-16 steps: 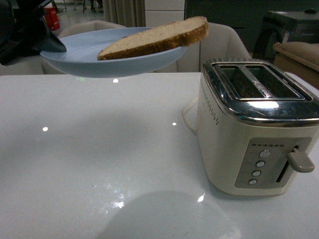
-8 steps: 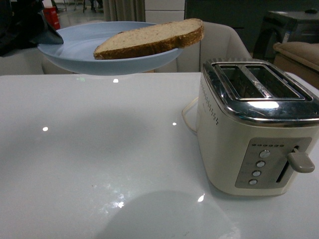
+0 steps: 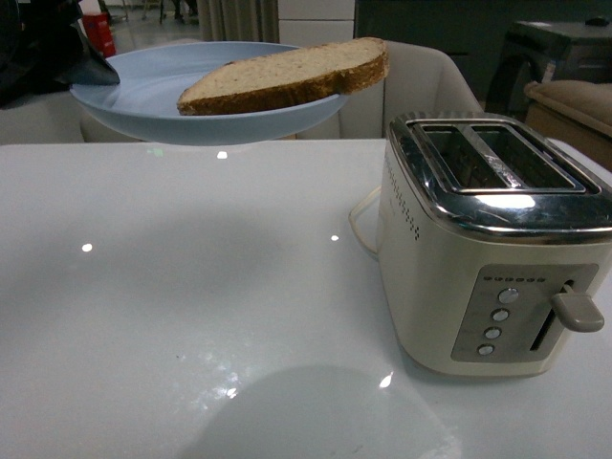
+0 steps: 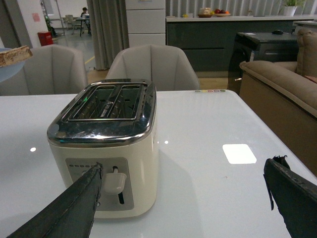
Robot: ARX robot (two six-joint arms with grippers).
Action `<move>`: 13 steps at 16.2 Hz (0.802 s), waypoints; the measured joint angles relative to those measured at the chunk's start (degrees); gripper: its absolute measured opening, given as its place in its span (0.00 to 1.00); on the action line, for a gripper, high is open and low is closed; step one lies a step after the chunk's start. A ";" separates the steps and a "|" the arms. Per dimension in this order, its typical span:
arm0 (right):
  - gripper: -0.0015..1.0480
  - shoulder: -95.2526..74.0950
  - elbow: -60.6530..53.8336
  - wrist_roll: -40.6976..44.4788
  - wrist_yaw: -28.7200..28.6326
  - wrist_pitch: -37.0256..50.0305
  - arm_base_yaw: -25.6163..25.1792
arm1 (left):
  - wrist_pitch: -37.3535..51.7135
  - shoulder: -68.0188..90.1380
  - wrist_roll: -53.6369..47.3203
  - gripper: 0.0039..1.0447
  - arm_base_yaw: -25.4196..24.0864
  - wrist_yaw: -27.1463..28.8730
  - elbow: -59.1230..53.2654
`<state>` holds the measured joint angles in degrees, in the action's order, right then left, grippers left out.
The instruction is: Left arm holds plate, right arm toasts bread
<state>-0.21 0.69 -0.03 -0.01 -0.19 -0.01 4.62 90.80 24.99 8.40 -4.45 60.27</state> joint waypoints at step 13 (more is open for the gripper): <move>0.94 -16.26 9.38 -4.26 15.26 -7.96 3.61 | -0.02 -0.11 -0.02 0.02 0.00 -0.02 -0.02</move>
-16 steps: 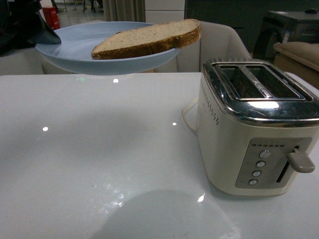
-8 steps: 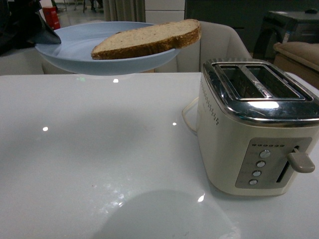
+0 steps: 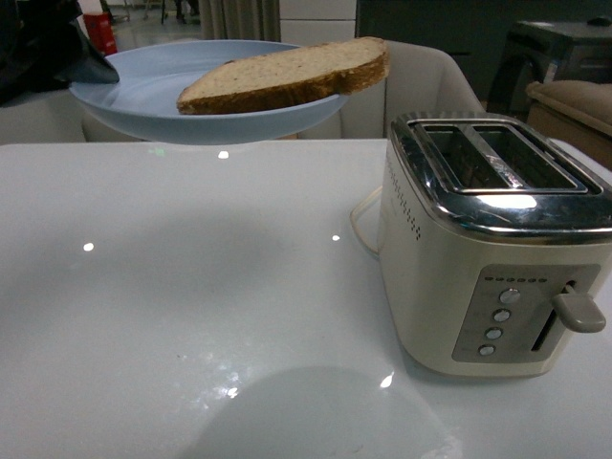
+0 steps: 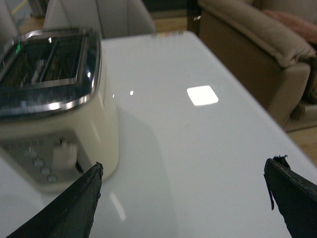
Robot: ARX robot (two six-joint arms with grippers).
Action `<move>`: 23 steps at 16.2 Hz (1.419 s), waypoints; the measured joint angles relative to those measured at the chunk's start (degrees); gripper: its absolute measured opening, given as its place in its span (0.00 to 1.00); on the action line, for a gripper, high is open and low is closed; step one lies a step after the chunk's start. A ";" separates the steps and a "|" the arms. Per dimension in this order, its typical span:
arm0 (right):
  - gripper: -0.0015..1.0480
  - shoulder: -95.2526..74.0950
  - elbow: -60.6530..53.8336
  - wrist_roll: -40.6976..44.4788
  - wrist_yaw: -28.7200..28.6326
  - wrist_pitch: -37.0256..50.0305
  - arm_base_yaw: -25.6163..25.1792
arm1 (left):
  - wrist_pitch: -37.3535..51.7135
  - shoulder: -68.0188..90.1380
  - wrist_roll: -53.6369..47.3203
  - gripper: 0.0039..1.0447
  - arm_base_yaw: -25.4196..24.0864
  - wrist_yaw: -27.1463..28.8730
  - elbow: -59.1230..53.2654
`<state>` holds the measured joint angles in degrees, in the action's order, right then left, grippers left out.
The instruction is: Left arm holds plate, right arm toasts bread
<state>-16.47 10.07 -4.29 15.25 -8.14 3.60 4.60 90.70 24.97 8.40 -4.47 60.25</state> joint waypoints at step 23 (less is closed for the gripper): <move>0.94 -71.97 53.79 -39.36 -22.45 8.68 19.06 | 0.02 -0.11 0.00 0.02 0.00 0.09 0.00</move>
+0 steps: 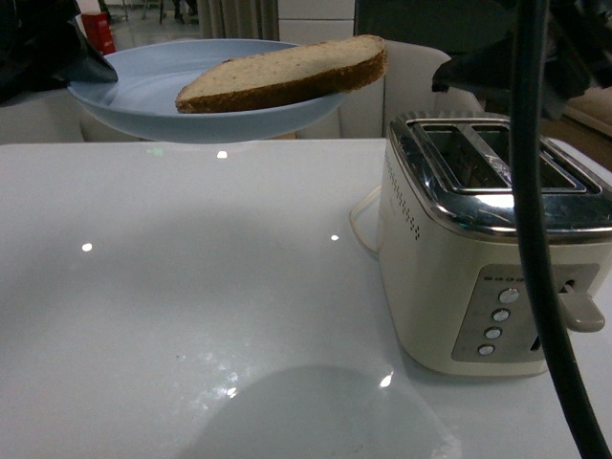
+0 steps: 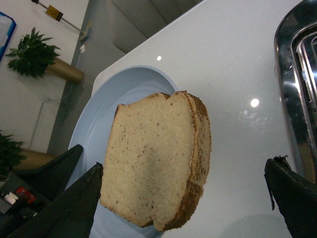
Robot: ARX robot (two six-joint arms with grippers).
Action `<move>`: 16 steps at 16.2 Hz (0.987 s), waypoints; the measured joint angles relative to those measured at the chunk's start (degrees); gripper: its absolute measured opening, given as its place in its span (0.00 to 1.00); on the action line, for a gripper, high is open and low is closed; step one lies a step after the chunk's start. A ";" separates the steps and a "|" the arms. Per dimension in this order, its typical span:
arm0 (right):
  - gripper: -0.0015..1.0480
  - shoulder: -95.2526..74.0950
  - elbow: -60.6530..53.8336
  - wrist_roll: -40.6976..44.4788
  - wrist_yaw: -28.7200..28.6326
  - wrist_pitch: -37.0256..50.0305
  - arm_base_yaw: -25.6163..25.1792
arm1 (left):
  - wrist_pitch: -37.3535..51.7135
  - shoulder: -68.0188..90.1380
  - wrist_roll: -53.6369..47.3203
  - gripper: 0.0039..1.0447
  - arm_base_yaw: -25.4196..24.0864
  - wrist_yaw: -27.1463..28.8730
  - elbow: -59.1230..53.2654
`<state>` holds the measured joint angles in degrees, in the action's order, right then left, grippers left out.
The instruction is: Left arm holds plate, right arm toasts bread
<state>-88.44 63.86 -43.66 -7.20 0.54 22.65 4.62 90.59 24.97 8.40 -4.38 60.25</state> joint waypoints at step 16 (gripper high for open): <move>0.02 -4.00 4.94 -1.95 2.95 -1.36 1.75 | 0.02 0.00 0.02 0.02 0.00 -0.02 0.00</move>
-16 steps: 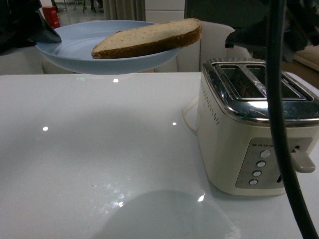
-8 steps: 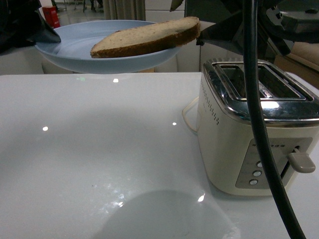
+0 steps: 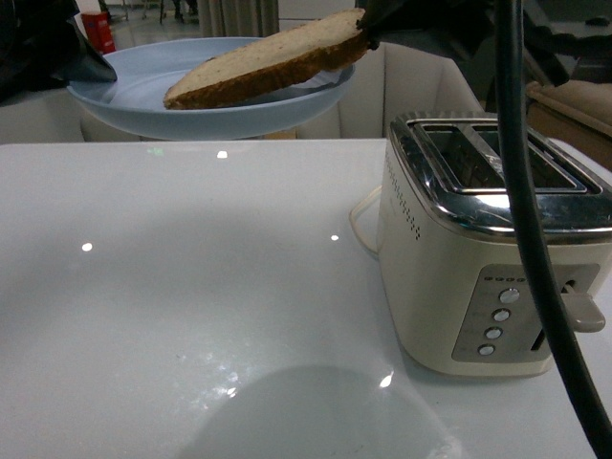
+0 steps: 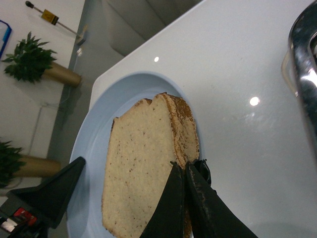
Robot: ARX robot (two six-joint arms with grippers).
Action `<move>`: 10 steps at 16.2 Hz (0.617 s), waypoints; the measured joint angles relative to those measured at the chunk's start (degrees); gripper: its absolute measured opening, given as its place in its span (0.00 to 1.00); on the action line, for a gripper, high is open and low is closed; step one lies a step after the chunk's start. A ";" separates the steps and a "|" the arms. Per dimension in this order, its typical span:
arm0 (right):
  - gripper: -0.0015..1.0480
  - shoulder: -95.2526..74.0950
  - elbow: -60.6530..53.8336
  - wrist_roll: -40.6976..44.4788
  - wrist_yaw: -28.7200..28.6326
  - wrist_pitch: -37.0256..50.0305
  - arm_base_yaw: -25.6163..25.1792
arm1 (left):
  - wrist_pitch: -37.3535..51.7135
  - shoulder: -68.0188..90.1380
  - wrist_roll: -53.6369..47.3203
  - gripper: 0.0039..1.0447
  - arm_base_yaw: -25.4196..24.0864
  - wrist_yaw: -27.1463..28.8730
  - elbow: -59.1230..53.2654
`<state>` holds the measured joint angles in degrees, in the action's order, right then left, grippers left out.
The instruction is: Left arm holds plate, right arm toasts bread
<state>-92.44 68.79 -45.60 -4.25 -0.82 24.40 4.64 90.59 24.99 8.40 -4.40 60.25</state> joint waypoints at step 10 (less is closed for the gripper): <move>0.02 18.29 -13.07 40.76 17.51 7.74 -7.69 | 0.02 0.00 0.00 0.02 0.00 -0.04 0.00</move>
<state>-74.15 55.72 -4.84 13.26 6.92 16.71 4.67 90.59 24.99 8.40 -4.45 60.25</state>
